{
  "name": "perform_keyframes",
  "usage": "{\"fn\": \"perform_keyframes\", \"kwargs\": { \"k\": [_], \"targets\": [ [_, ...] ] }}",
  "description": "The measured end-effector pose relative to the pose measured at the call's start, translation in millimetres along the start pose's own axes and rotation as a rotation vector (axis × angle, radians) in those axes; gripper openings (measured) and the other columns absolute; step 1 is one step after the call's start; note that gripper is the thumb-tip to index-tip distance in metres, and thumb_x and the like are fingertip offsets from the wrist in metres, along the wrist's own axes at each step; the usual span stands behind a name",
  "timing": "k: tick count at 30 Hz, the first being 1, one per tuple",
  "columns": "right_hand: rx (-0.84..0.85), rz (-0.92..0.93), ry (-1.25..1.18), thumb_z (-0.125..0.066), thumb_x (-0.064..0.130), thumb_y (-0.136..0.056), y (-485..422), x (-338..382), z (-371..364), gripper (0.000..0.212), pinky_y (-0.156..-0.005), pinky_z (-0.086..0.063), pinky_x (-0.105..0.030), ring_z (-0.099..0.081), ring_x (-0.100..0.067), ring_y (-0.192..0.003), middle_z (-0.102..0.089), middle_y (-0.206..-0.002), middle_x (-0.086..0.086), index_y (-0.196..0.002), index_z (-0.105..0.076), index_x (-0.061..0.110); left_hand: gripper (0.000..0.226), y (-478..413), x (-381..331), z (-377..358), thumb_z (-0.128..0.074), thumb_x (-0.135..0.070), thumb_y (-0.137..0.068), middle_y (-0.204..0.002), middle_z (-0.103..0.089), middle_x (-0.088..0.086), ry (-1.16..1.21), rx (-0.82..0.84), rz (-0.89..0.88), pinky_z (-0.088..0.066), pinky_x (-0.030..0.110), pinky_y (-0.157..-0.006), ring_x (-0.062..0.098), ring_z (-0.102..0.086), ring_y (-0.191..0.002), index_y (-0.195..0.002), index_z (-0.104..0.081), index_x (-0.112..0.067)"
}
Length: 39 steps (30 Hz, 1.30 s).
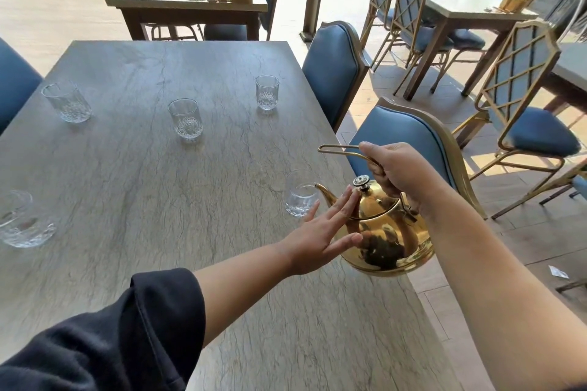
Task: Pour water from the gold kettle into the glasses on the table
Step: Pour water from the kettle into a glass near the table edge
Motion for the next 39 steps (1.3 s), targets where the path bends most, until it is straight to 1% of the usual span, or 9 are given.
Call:
{"fn": "perform_keyframes", "kwargs": {
  "k": [3, 9, 27, 33, 39],
  "targets": [
    [0.01, 0.011, 0.004, -0.045, 0.038, -0.097, -1.0, 0.6, -1.0, 0.055, -0.04, -0.028, -0.022, -0.028, -0.01, -0.035, -0.037, -0.036, 0.006, -0.047, -0.047, 0.015, 0.066, -0.2, 0.0, 0.4, -0.027, -0.049, -0.096, -0.155, 0.018, -0.012, -0.002, -0.004, 0.003, 0.017, 0.031, -0.112, -0.002, 0.007, -0.138, -0.142, 0.018, -0.037],
    [0.006, 0.013, 0.006, -0.046, 0.038, -0.096, -1.6, 1.5, -1.6, 0.055, -0.04, -0.028, -0.022, -0.028, -0.01, -0.034, -0.037, -0.036, 0.006, -0.047, -0.047, 0.015, 0.065, 0.1, 0.5, 0.9, -0.027, -0.049, -0.097, -0.156, 0.018, -0.012, 0.009, -0.002, 0.005, 0.017, 0.031, -0.112, -0.001, 0.007, -0.139, -0.142, 0.018, -0.036],
    [-0.01, 0.001, 0.011, -0.047, 0.04, -0.095, -0.6, -1.6, -0.3, 0.054, -0.041, -0.029, -0.022, -0.029, -0.011, -0.039, -0.038, -0.039, 0.005, -0.048, -0.048, 0.013, 0.064, 0.3, 0.6, 0.9, -0.027, -0.048, -0.097, -0.155, 0.019, -0.013, -0.006, 0.02, 0.003, 0.016, 0.032, -0.113, -0.002, 0.008, -0.137, -0.141, 0.019, -0.037],
    [-0.006, 0.016, 0.015, -0.047, 0.041, -0.095, 0.8, -4.1, -0.2, 0.055, -0.041, -0.03, -0.022, -0.029, -0.014, -0.041, -0.037, -0.045, -0.001, -0.048, -0.047, 0.013, 0.065, 0.5, 0.9, -0.5, -0.026, -0.049, -0.097, -0.155, 0.018, -0.013, -0.013, 0.027, 0.009, 0.016, 0.032, -0.112, -0.003, 0.008, -0.136, -0.142, 0.019, -0.037],
    [-0.023, 0.032, -0.019, -0.046, 0.04, -0.096, 3.8, -9.5, 0.7, 0.056, -0.041, -0.03, -0.022, -0.028, -0.014, -0.041, -0.036, -0.041, 0.003, -0.046, -0.044, 0.015, 0.067, 3.1, 0.9, -2.0, -0.028, -0.05, -0.097, -0.154, 0.02, -0.014, -0.026, 0.039, 0.002, 0.016, 0.03, -0.113, -0.003, 0.009, -0.136, -0.145, 0.016, -0.034]
  ]
}}
Point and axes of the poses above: each hand's wrist, its own y-axis away from the middle knuckle, its own z-axis out of the back of the hand, x = y × z, the point moved 9 cm from there along -y, towards the middle knuckle
